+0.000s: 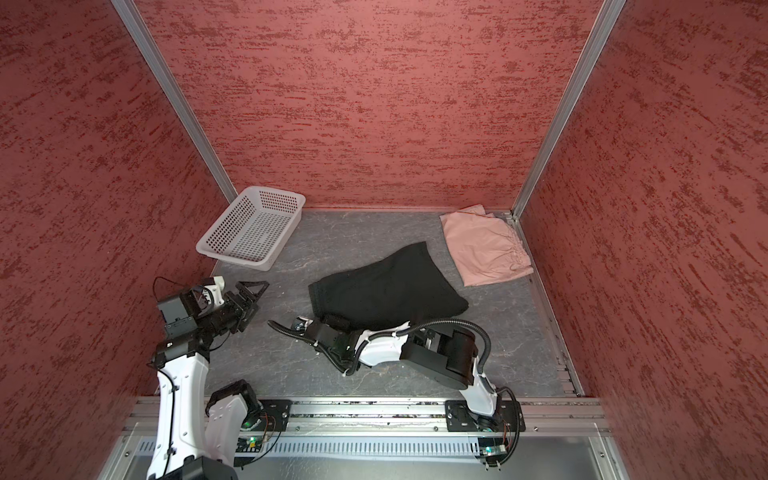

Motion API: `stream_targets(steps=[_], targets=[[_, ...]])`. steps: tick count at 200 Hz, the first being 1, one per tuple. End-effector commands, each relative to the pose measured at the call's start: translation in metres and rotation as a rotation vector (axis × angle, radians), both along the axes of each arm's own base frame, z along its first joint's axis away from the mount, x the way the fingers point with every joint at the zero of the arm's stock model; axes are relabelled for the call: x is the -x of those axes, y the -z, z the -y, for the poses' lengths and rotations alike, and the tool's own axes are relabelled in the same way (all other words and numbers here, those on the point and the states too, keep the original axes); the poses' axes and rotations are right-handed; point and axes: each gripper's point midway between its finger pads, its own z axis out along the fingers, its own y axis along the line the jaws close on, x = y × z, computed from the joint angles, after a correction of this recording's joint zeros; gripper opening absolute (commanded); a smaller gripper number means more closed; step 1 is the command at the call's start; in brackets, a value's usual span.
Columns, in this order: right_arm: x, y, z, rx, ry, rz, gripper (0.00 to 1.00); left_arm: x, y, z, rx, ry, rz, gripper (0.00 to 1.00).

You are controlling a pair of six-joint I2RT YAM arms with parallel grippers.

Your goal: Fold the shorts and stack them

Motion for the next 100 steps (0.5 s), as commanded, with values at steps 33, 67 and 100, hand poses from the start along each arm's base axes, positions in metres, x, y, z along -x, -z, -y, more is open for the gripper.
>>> stream_targets(steps=[33,67,100], targets=[[-0.001,-0.045,-0.004,-0.391,0.007,-0.185,0.0,0.01,0.05,0.029,-0.009,0.037,-0.109,0.99],[-0.002,-0.063,0.007,-0.513,-0.007,-0.226,0.0,0.007,0.083,0.051,0.071,0.049,-0.131,0.99],[-0.007,-0.068,0.01,-0.544,-0.006,-0.235,0.0,0.0,0.084,0.071,0.085,0.086,-0.093,0.99]])
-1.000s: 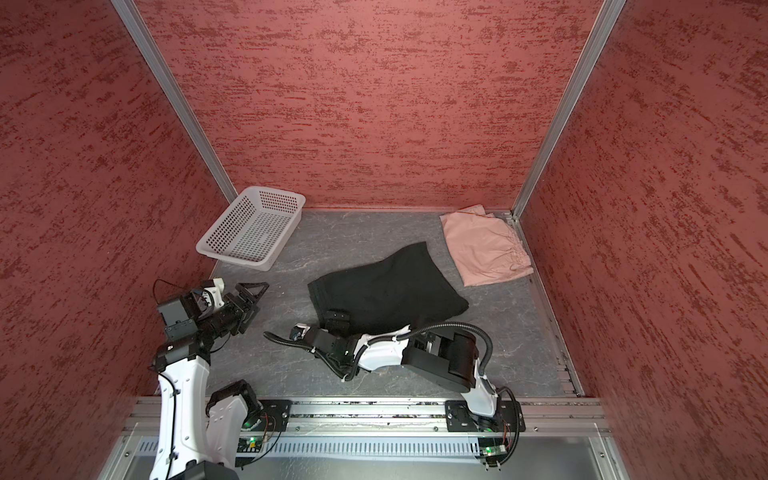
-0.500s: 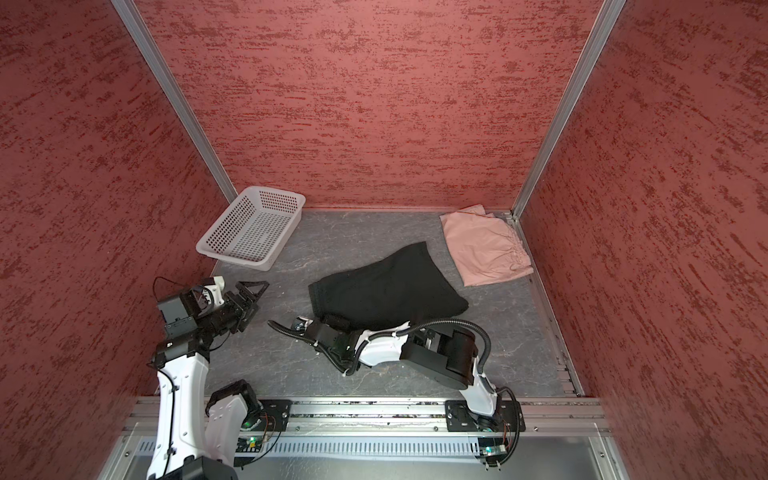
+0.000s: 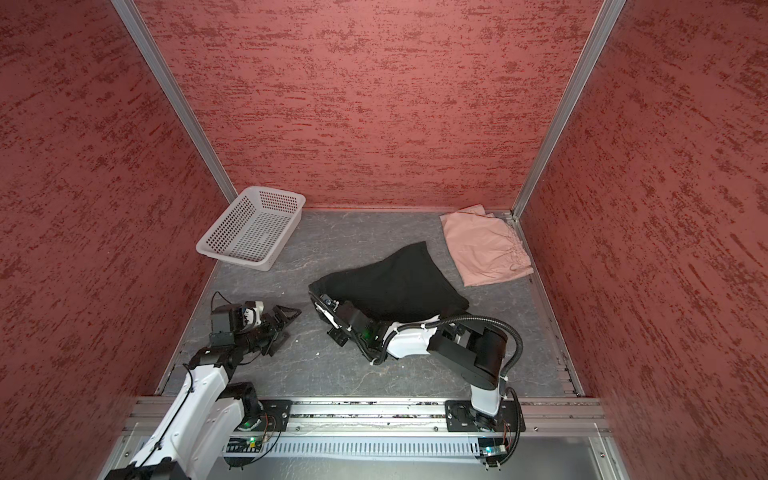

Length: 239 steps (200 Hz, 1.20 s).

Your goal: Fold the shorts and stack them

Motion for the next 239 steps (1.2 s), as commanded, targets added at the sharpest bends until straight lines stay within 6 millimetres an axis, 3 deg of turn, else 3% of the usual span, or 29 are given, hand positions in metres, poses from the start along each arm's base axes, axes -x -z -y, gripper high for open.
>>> stream_targets(steps=[1,30,107,173,239], targets=[[0.0,-0.03,-0.01,-0.131,-0.025,0.002,0.0,-0.027,-0.025,0.006,0.023,-0.033,0.142,0.99],[0.002,-0.032,-0.01,-0.163,-0.038,0.003,0.0,-0.038,-0.031,0.02,0.155,-0.046,0.207,0.99],[0.008,-0.032,-0.015,-0.172,-0.083,-0.001,0.0,-0.057,-0.035,0.041,0.171,0.016,0.239,0.99],[0.007,-0.039,-0.018,-0.183,-0.092,0.022,0.0,-0.053,0.002,0.064,0.161,0.072,0.098,0.99],[0.014,-0.041,-0.019,-0.196,-0.122,0.007,0.0,-0.081,-0.014,0.069,0.116,0.099,0.187,0.99]])
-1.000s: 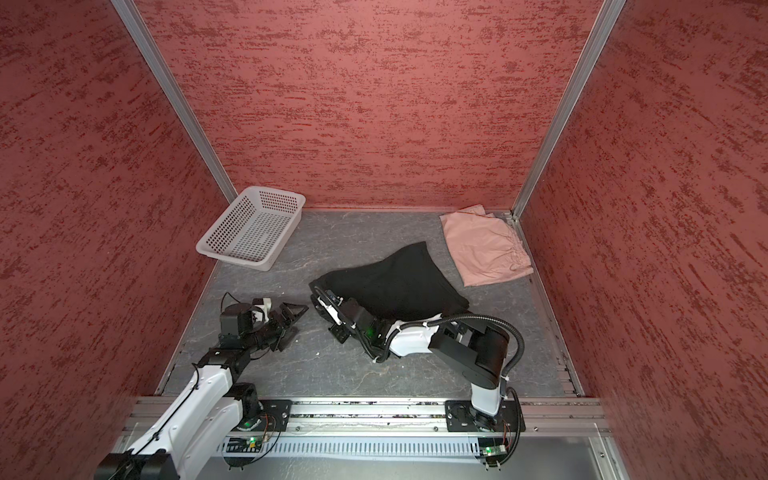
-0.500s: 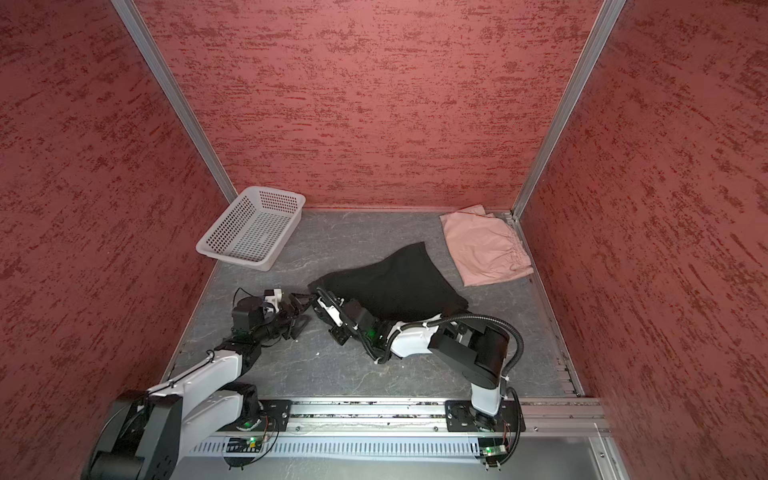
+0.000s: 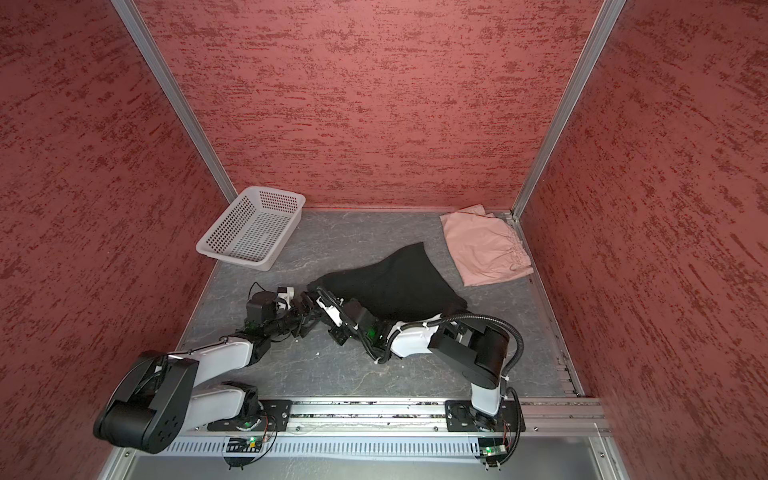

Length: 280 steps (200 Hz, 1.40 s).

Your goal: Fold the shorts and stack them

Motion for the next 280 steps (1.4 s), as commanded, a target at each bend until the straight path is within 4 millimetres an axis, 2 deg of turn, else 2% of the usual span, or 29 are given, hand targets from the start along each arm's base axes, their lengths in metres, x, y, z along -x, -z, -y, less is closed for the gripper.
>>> stream_targets(steps=[1,29,73,81,97,130,150,156,162,169,173,194,213,222,229,233,239,259,280], targets=[[0.004,-0.032,-0.01,-0.096,-0.047,0.039,0.0,-0.018,-0.014,0.003,-0.029,0.012,0.082,0.99],[0.005,-0.041,-0.01,-0.115,-0.045,0.044,0.0,-0.02,-0.007,0.004,-0.032,0.016,0.078,0.99],[-0.003,-0.045,-0.011,-0.122,-0.014,0.067,0.0,-0.006,-0.002,0.015,-0.057,0.077,0.067,0.96],[-0.002,-0.044,-0.013,-0.121,-0.023,0.065,0.0,0.0,0.006,0.015,-0.082,0.082,0.033,0.96],[0.0,-0.047,-0.016,-0.134,-0.039,0.059,0.0,0.0,0.005,0.013,-0.099,0.076,0.037,0.93],[0.004,-0.052,-0.018,-0.149,-0.063,0.053,0.0,-0.009,-0.001,0.016,-0.1,0.081,0.067,0.75],[0.009,-0.054,-0.017,-0.152,-0.08,0.049,0.0,-0.015,-0.002,0.018,-0.12,0.105,0.074,0.58],[0.011,-0.055,-0.016,-0.158,-0.079,0.046,0.0,-0.016,-0.001,0.019,-0.129,0.114,0.07,0.49],[0.012,-0.057,-0.014,-0.166,-0.081,0.041,0.12,-0.017,-0.001,0.019,-0.136,0.123,0.07,0.41],[0.015,-0.06,-0.012,-0.177,-0.088,0.036,0.35,-0.018,-0.001,0.02,-0.141,0.135,0.071,0.34],[0.017,-0.063,-0.011,-0.184,-0.089,0.033,0.42,-0.018,-0.001,0.021,-0.143,0.142,0.071,0.31],[0.023,-0.079,0.003,-0.229,-0.074,0.012,0.53,-0.017,-0.001,0.022,-0.155,0.173,0.059,0.19],[0.023,-0.096,0.025,-0.276,-0.02,-0.008,0.61,-0.013,-0.004,0.022,-0.18,0.201,0.042,0.14],[0.017,-0.103,0.039,-0.294,0.032,-0.03,0.61,-0.011,-0.007,0.021,-0.195,0.209,0.031,0.13],[0.01,-0.101,0.049,-0.292,0.069,-0.06,0.61,-0.008,-0.009,0.019,-0.213,0.214,0.019,0.12],[0.007,-0.112,0.057,-0.316,0.087,-0.066,0.61,-0.006,-0.011,0.018,-0.223,0.219,0.018,0.1],[0.0,-0.113,0.066,-0.32,0.114,-0.096,0.58,-0.003,-0.014,0.016,-0.236,0.222,0.014,0.08],[-0.025,-0.106,0.094,-0.324,0.193,-0.19,0.38,0.008,-0.028,0.006,-0.279,0.219,0.01,0.04],[-0.045,-0.081,0.113,-0.292,0.265,-0.266,0.19,0.019,-0.045,-0.01,-0.314,0.198,0.011,0.04]])
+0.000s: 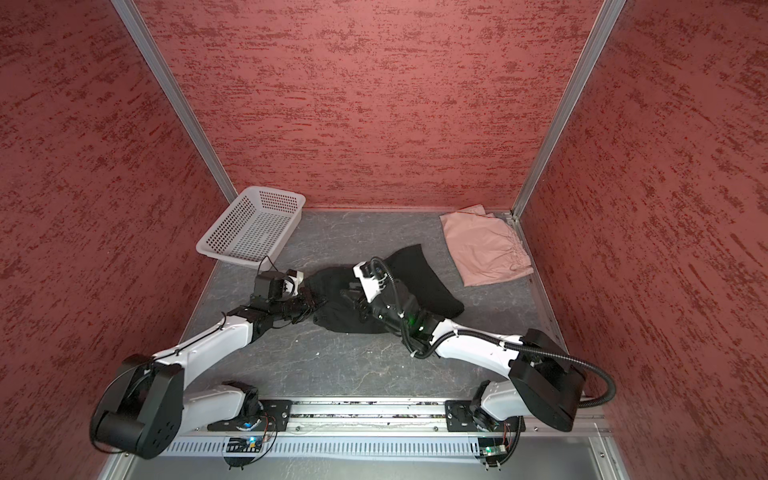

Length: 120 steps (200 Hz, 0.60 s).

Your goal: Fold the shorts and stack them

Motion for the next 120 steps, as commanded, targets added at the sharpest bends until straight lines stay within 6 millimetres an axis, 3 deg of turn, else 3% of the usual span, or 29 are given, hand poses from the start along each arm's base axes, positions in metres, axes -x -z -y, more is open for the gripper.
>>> stream_targets(steps=[1,20,38,61,93,120], targets=[[-0.012,0.047,0.019,0.049,0.042,-0.198,0.18,0.017,-0.012,-0.018,-0.072,0.003,-0.013,0.04],[-0.019,0.083,0.011,0.11,0.014,-0.287,0.0,0.024,-0.024,-0.029,-0.076,-0.022,-0.001,0.04],[-0.011,0.108,-0.01,0.107,-0.088,-0.389,0.0,0.031,-0.033,-0.038,-0.093,-0.038,0.0,0.02],[0.003,0.123,-0.031,0.024,-0.193,-0.462,0.0,0.04,-0.044,-0.059,-0.171,-0.087,0.004,0.01],[0.019,0.156,-0.079,0.103,-0.312,-0.51,0.0,0.04,-0.07,-0.075,-0.169,-0.15,0.052,0.01],[0.029,0.159,-0.121,0.059,-0.411,-0.535,0.0,0.045,-0.085,-0.08,-0.168,-0.165,0.059,0.01]])
